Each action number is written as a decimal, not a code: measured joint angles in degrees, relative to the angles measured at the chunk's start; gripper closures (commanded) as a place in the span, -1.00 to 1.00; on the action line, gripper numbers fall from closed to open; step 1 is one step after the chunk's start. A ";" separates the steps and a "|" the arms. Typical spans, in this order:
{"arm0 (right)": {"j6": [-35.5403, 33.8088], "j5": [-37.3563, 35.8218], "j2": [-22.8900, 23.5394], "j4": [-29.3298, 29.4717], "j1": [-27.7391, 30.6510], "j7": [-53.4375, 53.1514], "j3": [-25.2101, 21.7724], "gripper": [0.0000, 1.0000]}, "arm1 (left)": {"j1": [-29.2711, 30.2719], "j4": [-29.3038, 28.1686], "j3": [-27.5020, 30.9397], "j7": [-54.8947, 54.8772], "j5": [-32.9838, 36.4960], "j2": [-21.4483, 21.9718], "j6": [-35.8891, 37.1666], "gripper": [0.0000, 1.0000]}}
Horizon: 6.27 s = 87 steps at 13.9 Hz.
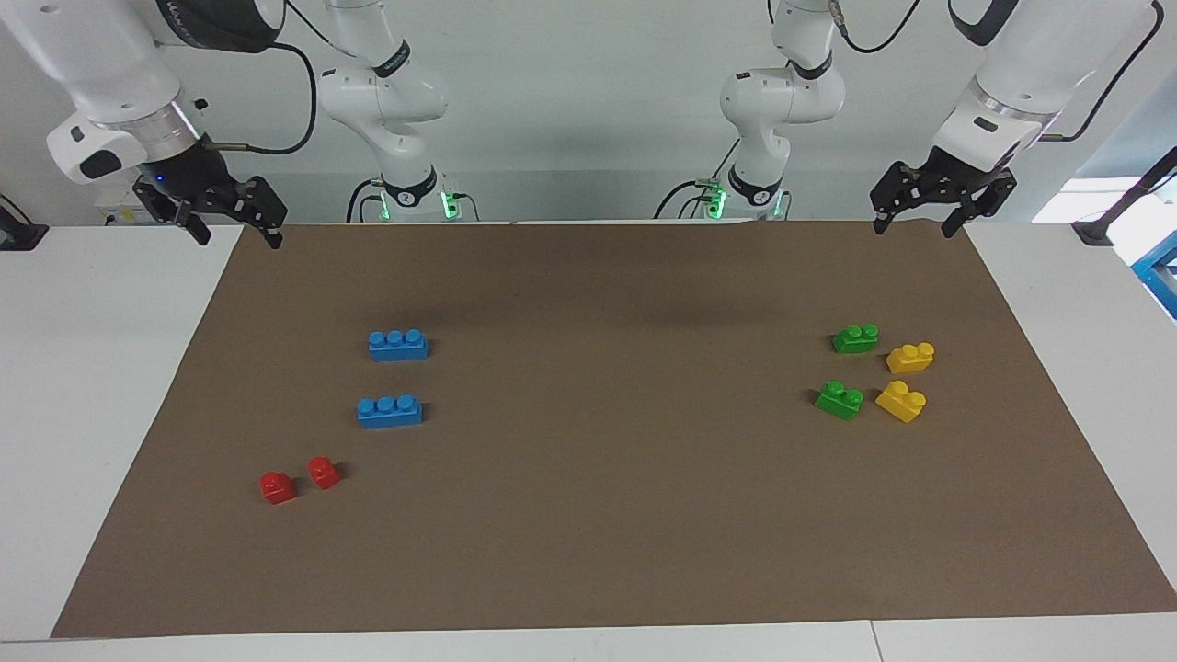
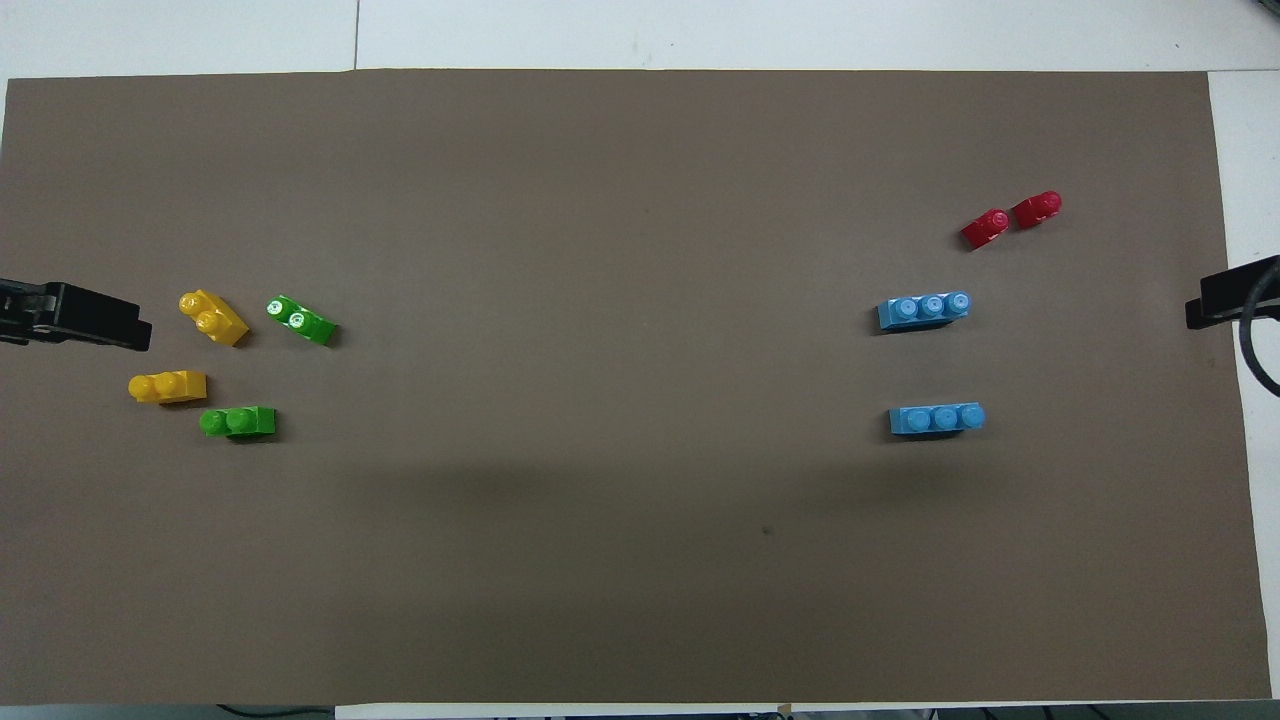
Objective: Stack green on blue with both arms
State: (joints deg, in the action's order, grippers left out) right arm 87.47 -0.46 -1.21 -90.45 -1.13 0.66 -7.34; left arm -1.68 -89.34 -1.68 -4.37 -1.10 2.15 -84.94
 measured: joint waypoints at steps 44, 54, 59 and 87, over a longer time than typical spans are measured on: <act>16.43 42.67 33.93 -5.01 5.94 -46.59 -0.08 -0.71 | 2.66 -30.31 -0.80 63.70 -0.03 -12.25 -52.33 -1.00; 16.72 43.50 33.85 -5.85 7.62 -41.70 -0.14 1.00 | 2.62 -29.15 -0.92 64.51 -0.03 -17.52 -54.98 -1.00; 16.62 44.07 32.31 -4.45 6.83 -44.96 0.21 1.00 | 2.64 -28.62 -0.88 64.55 -0.03 -18.22 -55.00 -1.00; 51.21 63.16 24.77 -17.79 -30.95 -78.88 1.61 1.00 | 1.72 -15.90 -1.01 64.34 -1.11 -19.92 -39.43 1.00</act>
State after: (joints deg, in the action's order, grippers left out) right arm 138.67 62.70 23.55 -108.24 -32.07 -78.22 -5.73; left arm 0.04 -105.24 -2.69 59.97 -2.21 -17.77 -124.38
